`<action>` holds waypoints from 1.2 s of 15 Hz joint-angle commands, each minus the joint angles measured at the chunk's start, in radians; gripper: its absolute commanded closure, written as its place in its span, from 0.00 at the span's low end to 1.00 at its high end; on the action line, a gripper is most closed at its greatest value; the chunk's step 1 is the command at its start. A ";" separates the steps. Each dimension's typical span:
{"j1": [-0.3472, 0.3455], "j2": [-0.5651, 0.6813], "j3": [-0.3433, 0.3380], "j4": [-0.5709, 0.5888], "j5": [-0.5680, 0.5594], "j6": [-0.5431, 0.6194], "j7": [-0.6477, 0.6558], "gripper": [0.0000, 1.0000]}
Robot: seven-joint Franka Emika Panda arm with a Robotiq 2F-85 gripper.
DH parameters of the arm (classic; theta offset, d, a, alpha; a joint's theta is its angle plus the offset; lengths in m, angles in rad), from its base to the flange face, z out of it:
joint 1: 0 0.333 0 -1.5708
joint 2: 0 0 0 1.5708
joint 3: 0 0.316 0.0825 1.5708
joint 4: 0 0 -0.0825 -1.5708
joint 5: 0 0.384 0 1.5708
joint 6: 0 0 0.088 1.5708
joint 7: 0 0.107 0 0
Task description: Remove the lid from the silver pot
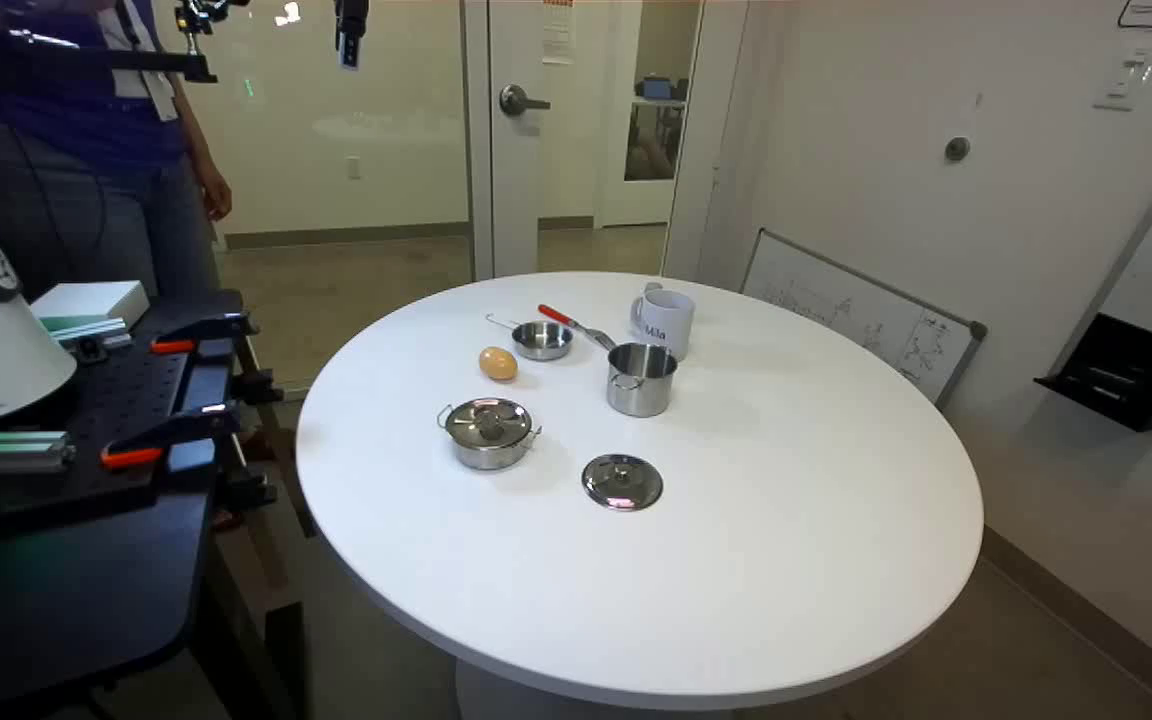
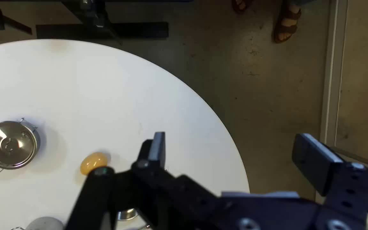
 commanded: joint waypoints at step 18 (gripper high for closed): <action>-0.071 0.141 -0.038 -0.043 -0.152 0.159 0.004 0.00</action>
